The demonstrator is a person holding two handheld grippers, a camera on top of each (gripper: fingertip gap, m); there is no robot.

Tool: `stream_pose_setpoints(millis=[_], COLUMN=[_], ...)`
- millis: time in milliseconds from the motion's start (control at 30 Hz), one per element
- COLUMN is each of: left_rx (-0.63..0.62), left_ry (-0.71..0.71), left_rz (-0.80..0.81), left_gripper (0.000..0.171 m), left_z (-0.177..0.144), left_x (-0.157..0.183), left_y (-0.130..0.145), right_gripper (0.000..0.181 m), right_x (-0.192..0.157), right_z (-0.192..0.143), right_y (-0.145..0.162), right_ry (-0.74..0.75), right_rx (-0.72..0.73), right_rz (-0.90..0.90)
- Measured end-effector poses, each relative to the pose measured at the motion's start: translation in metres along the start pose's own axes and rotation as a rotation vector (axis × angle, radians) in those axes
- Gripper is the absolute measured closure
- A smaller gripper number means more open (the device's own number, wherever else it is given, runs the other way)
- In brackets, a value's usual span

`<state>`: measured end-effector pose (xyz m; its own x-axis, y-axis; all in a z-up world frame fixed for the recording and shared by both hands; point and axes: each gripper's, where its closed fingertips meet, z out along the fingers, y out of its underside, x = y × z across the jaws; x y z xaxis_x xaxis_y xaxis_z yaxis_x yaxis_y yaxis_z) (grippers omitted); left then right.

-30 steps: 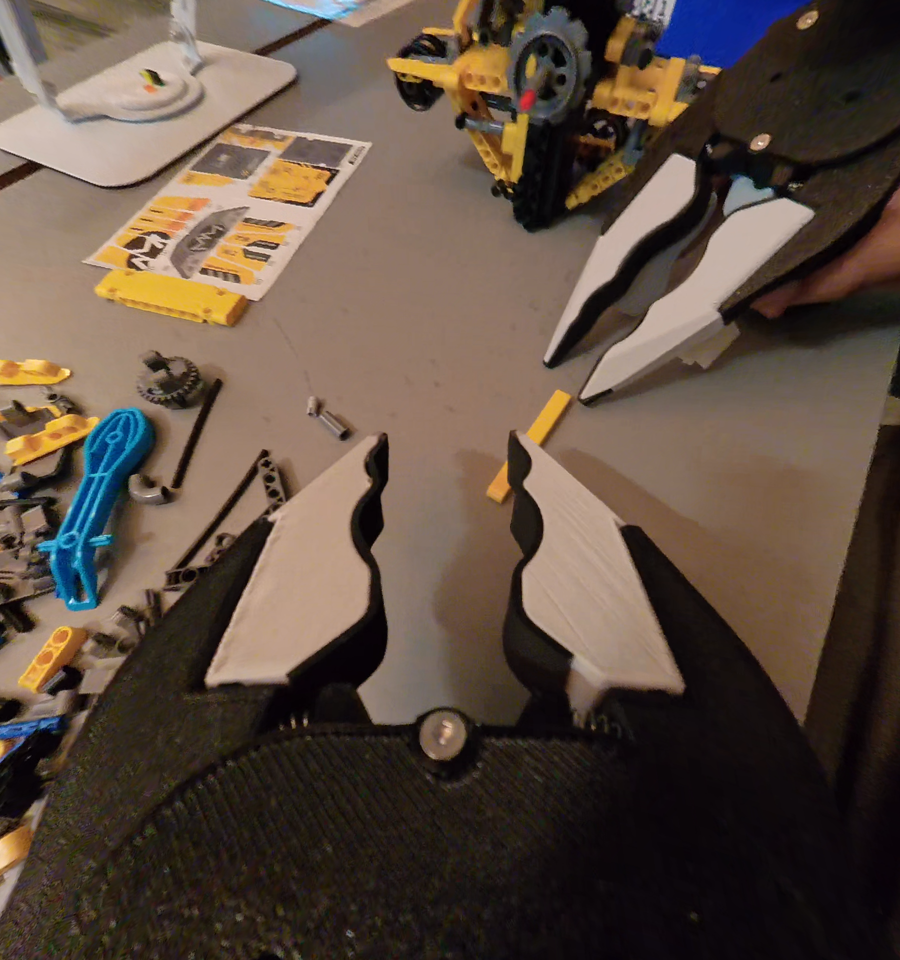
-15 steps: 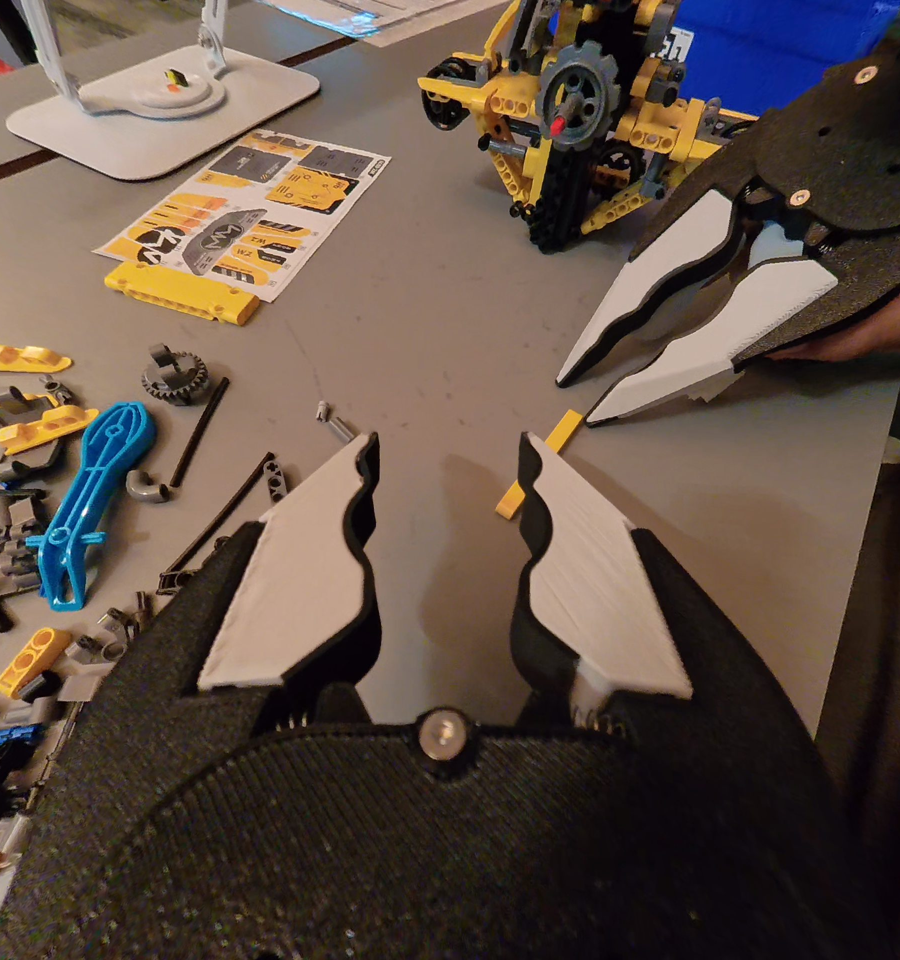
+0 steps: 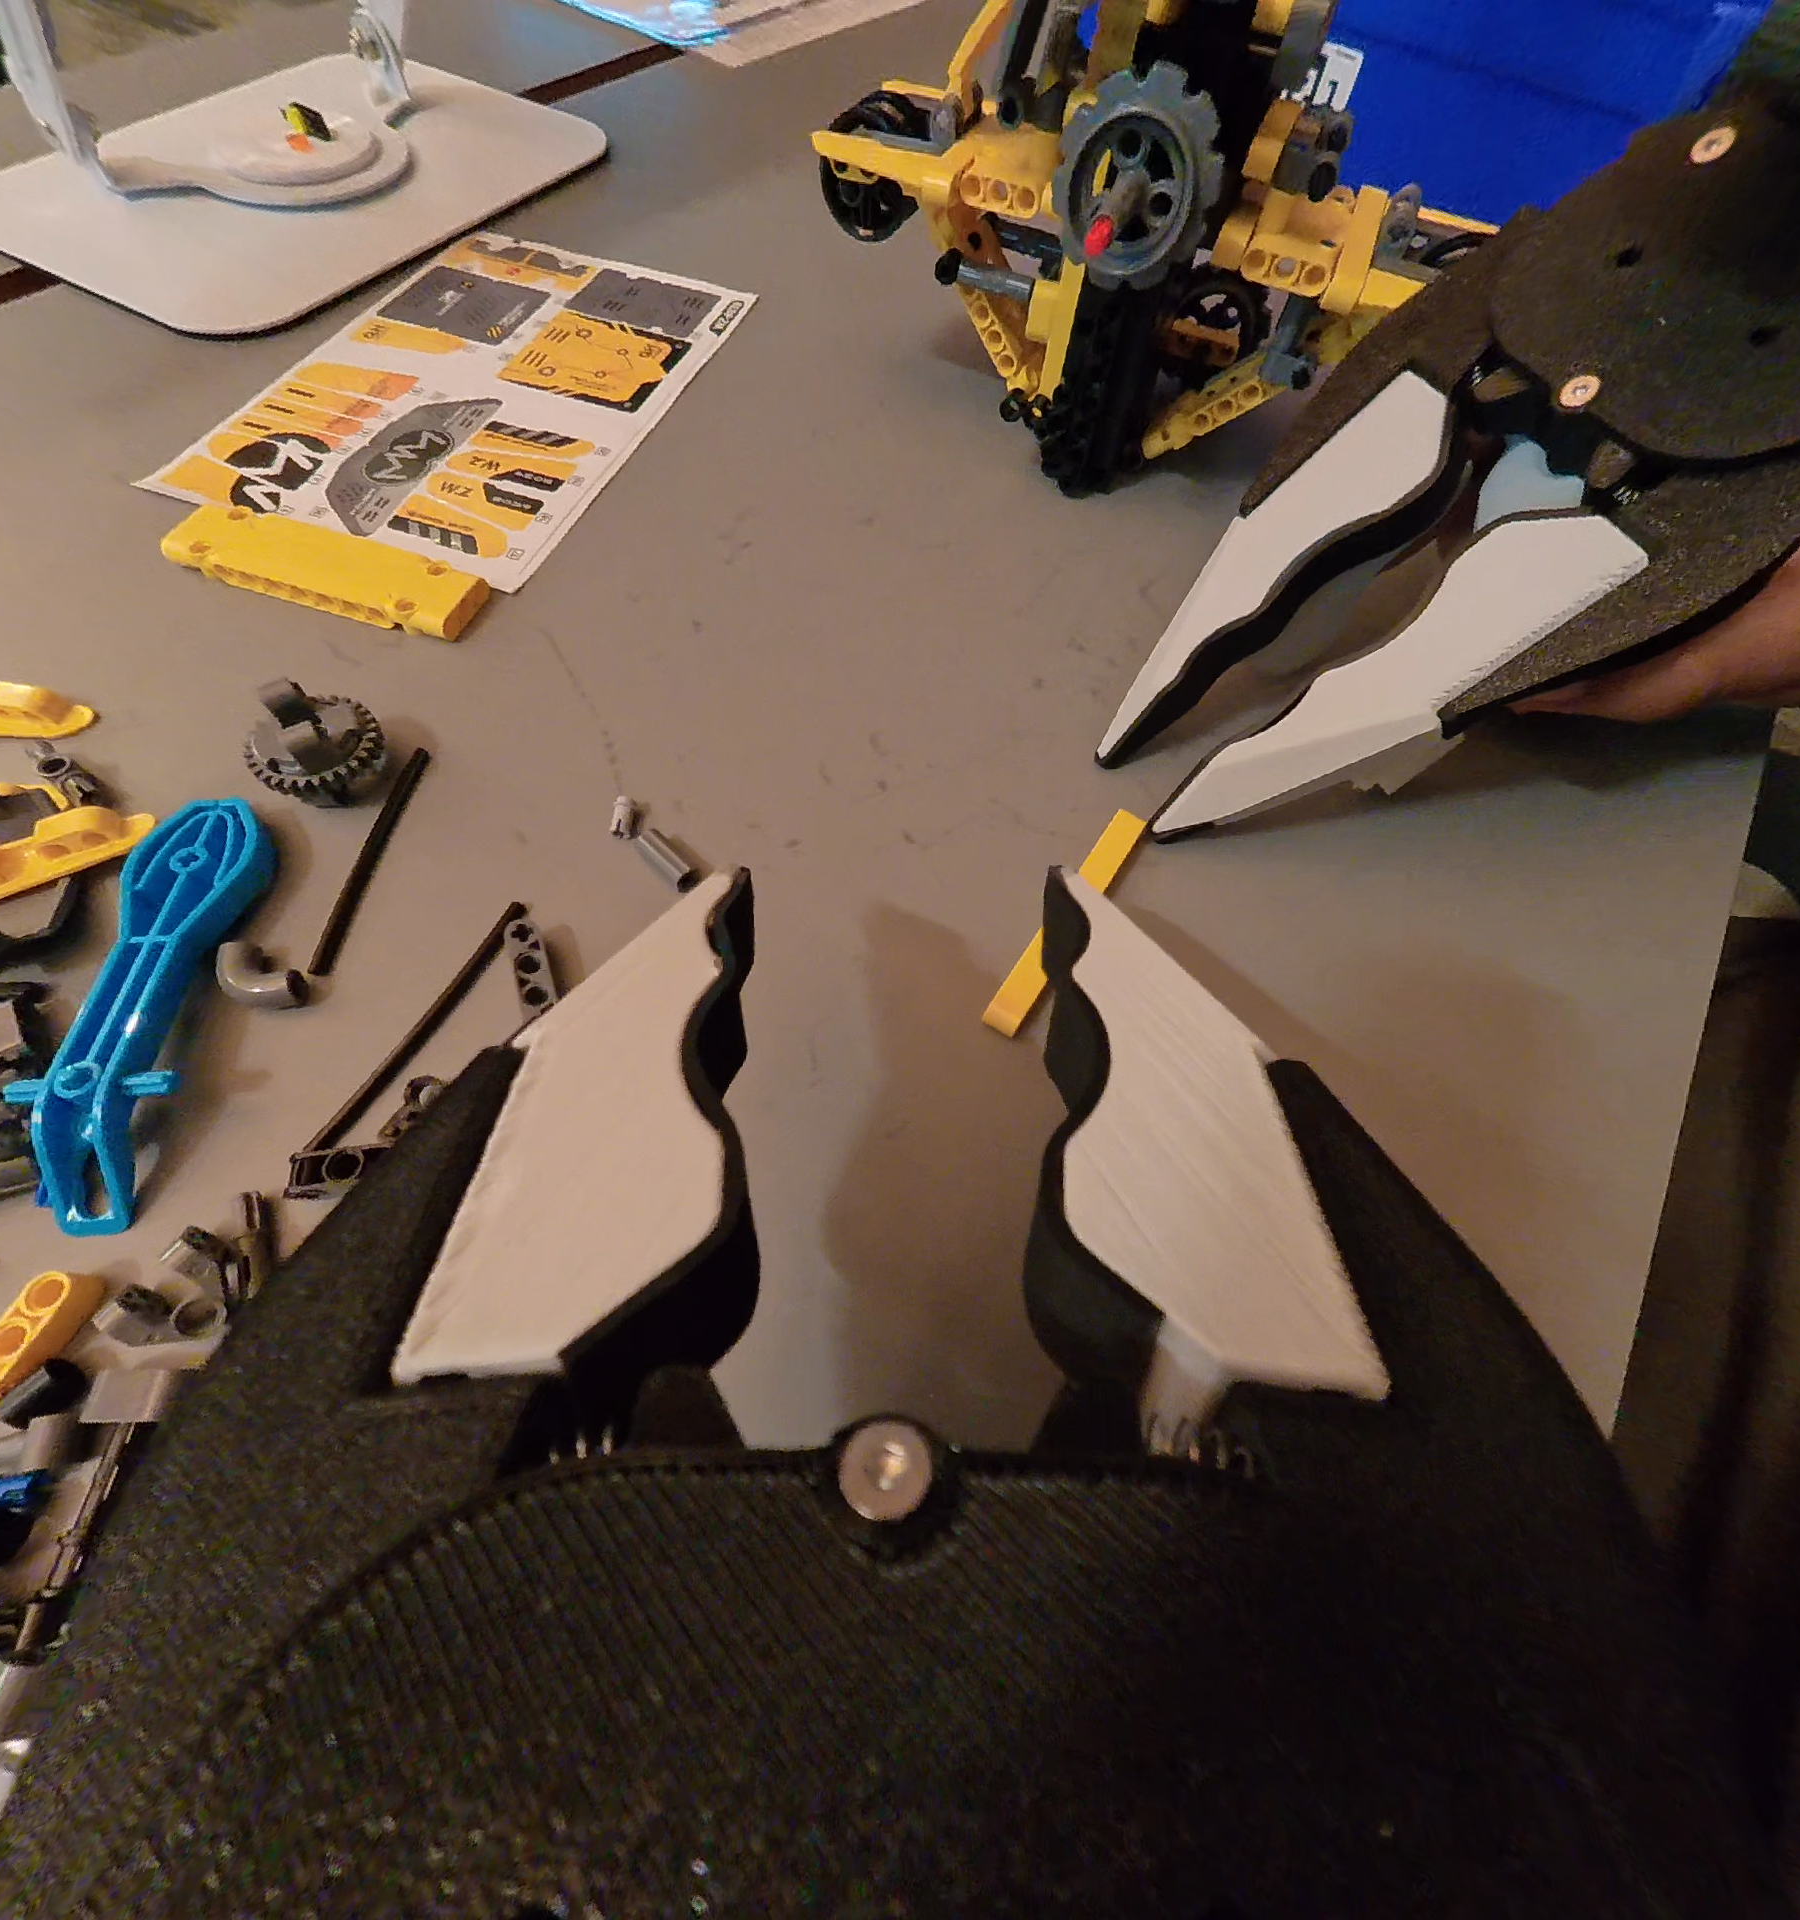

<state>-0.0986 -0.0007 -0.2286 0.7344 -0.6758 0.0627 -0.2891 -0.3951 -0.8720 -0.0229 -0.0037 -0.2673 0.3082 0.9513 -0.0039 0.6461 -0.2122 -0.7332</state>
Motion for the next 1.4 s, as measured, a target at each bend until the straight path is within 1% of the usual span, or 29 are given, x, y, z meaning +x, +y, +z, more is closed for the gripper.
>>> stream_pose_setpoints(millis=[1100, 1267, 1400], left_rx=[0.001, 0.033, 0.036], left_ry=[0.003, -0.041, -0.129], left_rz=[-0.027, -0.054, -0.088], left_gripper=[0.118, 0.119, 0.12], left_z=[0.001, -0.005, -0.024], left_x=[-0.003, -0.013, -0.039], left_y=[0.0, -0.004, -0.01], right_gripper=[0.16, 0.159, 0.153], right_x=[0.0, -0.001, -0.001], right_z=[0.0, 0.0, -0.001], right_y=[0.0, 0.0, 0.0], right_ry=[0.009, -0.011, -0.007], right_rx=[-0.002, 0.002, 0.003], right_rz=[-0.012, 0.005, 0.002])
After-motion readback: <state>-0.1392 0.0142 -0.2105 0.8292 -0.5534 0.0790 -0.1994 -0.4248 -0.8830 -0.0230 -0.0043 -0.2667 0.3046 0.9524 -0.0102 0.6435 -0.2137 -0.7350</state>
